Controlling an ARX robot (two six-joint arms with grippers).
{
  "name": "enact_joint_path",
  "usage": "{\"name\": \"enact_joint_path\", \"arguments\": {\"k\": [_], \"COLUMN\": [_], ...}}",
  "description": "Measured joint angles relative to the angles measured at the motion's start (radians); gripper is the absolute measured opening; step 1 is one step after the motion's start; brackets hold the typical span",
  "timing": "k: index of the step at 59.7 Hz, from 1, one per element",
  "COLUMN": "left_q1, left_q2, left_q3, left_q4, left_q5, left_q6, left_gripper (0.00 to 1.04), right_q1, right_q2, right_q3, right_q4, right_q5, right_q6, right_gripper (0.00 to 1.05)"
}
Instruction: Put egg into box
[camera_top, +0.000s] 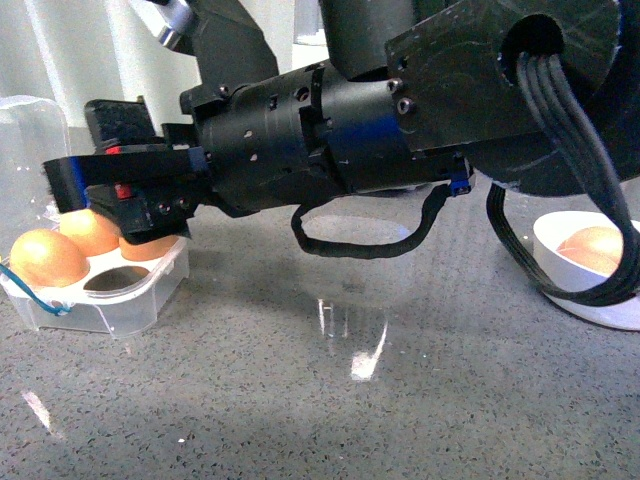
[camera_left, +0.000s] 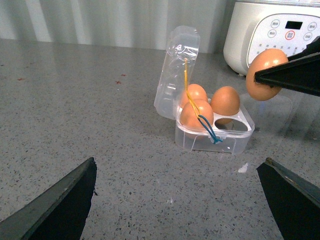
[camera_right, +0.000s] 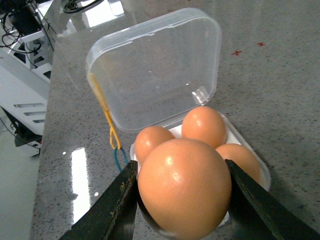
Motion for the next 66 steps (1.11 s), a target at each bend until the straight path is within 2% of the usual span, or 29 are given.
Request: {"name": "enact_joint_path", "arguments": {"k": [66], "left_q1": [0.0], "left_q2": [0.0], "left_q3": [0.0], "left_q4": [0.0], "left_q5": [0.0], "left_q6": [0.0], "left_gripper": [0.98], "right_q1": [0.023], "right_q2": [0.077], "right_q3": [0.101], "right_q4": [-0.085], "right_q5": [0.046], "right_q6": [-0.07], "right_gripper": [0.43]}}
